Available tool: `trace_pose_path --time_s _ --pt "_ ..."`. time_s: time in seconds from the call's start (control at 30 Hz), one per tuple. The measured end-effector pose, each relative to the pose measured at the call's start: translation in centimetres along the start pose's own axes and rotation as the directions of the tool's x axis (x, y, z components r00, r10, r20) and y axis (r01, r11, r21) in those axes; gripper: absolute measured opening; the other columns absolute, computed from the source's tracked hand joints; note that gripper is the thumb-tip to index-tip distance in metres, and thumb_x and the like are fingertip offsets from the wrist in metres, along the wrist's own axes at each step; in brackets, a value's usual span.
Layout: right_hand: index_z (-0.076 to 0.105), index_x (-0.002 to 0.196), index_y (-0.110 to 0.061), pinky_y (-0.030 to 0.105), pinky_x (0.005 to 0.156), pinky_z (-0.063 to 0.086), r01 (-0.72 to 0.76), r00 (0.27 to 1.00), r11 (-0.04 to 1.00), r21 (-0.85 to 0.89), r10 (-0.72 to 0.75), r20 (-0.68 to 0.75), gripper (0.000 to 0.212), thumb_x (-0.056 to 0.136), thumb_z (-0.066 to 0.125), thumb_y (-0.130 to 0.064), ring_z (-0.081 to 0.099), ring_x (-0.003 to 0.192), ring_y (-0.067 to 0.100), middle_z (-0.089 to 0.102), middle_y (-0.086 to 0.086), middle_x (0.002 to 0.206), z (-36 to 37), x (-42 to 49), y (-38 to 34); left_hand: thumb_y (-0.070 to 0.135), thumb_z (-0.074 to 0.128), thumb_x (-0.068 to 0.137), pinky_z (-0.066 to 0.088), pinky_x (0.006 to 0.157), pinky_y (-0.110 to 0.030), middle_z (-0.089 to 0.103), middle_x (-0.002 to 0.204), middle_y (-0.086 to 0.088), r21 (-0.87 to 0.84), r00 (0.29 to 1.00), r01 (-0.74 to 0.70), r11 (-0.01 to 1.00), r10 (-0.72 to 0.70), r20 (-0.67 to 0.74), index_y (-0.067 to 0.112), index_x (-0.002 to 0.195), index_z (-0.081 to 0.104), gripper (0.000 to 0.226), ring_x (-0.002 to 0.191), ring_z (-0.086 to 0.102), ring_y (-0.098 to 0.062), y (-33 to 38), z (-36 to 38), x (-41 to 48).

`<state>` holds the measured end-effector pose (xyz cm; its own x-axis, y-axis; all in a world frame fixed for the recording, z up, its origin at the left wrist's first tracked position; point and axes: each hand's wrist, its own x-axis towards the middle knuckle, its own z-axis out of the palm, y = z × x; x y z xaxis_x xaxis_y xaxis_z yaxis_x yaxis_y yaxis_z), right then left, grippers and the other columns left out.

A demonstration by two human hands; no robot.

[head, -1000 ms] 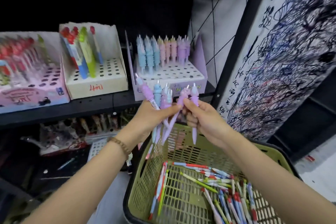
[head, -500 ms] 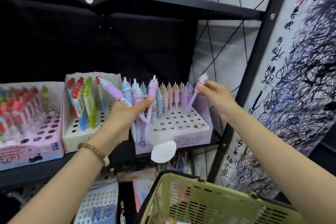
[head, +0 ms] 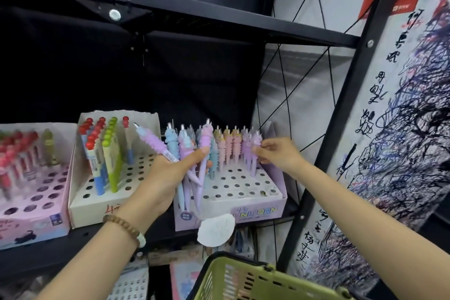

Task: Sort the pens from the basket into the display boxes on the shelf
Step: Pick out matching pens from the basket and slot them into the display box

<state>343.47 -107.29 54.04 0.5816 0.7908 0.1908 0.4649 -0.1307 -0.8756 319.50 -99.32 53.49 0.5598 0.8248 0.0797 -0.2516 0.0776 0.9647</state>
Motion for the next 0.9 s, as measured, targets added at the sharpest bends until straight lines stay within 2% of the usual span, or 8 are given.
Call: trace_pose_path --time_s 0.13,0.27,0.33,0.4,0.5,0.63,0.73,0.9 --pt "0.06 0.092 0.019 0.025 0.063 0.059 -0.051 0.997 0.993 -0.11 0.058 0.058 0.032 0.083 0.07 -0.01 0.064 0.052 0.01 0.066 0.035 0.093 0.5 -0.6 0.5 0.024 0.077 0.068 0.057 0.08 -0.035 0.071 0.082 -0.026 -0.013 1.0 0.008 1.0 -0.008 -0.001 -0.003 0.088 0.07 0.034 0.082 0.072 -0.028 -0.4 0.5 -0.1" --pt "0.064 0.105 -0.003 0.029 0.076 0.05 0.074 0.989 0.942 -0.327 -0.111 -0.096 0.028 0.087 0.067 -0.024 0.06 0.077 0.016 0.068 0.012 0.094 0.0 -1.4 -1.7 0.029 0.078 0.063 0.055 0.085 -0.04 0.071 0.083 -0.027 0.02 0.999 0.026 0.999 -0.026 0.019 0.003 0.086 0.071 0.035 0.081 0.073 -0.026 -0.6 1.1 -0.5" --pt "0.066 0.101 -0.014 0.024 0.074 0.05 0.136 0.982 0.981 -0.134 -0.152 -0.115 0.023 0.091 0.06 -0.034 0.062 0.076 0.009 0.068 0.002 0.093 -0.3 -2.4 -3.7 0.031 0.077 0.06 0.057 0.08 -0.038 0.073 0.083 -0.018 0.033 0.997 0.024 0.999 -0.026 0.067 0.006 0.089 0.071 0.039 0.082 0.073 -0.024 -0.5 2.0 -0.7" --pt "0.069 0.1 -0.019 0.023 0.075 0.056 0.058 0.992 0.986 0.158 -0.074 0.098 0.028 0.092 0.055 -0.042 0.069 0.082 0.01 0.072 0.0 0.097 -0.1 -3.7 -5.5 0.033 0.078 0.06 0.058 0.079 -0.036 0.074 0.084 -0.014 0.042 0.995 0.03 0.999 -0.034 0.095 0.007 0.095 0.07 0.044 0.084 0.072 -0.023 -0.6 3.1 -0.8" --pt "0.07 0.104 -0.015 0.022 0.076 0.057 0.011 0.967 0.976 0.217 -0.065 0.245 0.025 0.089 0.062 -0.033 0.07 0.089 0.014 0.074 0.003 0.098 0.4 -5.1 -6.0 0.032 0.08 0.068 0.054 0.087 -0.04 0.073 0.087 -0.019 0.095 0.995 0.034 0.995 -0.043 0.094 0.009 0.093 0.071 0.035 0.086 0.071 -0.025 -1.0 4.9 -0.4" --pt "0.066 0.107 -0.006 0.017 0.067 0.055 0.063 0.997 0.922 0.382 -0.075 0.018 0.02 0.091 0.061 -0.017 0.069 0.072 0.007 0.071 0.002 0.083 -1.6 -4.4 -5.7 0.032 0.075 0.076 0.055 0.078 -0.032 0.07 0.067 -0.017 0.118 0.999 0.035 0.992 -0.039 0.032 0.007 0.08 0.07 0.026 0.073 0.071 -0.019 -2.0 6.2 0.2" --pt "0.062 0.108 -0.007 0.021 0.074 0.055 0.209 0.962 0.953 0.218 -0.161 -0.219 0.017 0.095 0.055 -0.014 0.067 0.076 0.009 0.067 0.002 0.088 -3.8 -2.7 -4.8 0.028 0.068 0.083 0.056 0.055 -0.023 0.071 0.06 -0.005 0.059 0.999 0.043 0.997 -0.043 -0.013 0.008 0.084 0.066 0.02 0.062 0.071 -0.013 -2.2 5.6 0.7" --pt "0.06 0.109 -0.006 0.036 0.089 0.054 0.175 0.964 0.968 0.183 -0.131 -0.23 0.016 0.095 0.054 -0.009 0.063 0.088 0.016 0.064 -0.001 0.092 -2.8 -0.4 -1.7 0.042 0.067 0.079 0.052 0.054 -0.024 0.057 0.046 0.004 0.111 0.999 0.045 0.993 -0.046 0.009 0.01 0.075 0.065 0.032 0.046 0.06 -0.008 -2.3 5.1 0.9"
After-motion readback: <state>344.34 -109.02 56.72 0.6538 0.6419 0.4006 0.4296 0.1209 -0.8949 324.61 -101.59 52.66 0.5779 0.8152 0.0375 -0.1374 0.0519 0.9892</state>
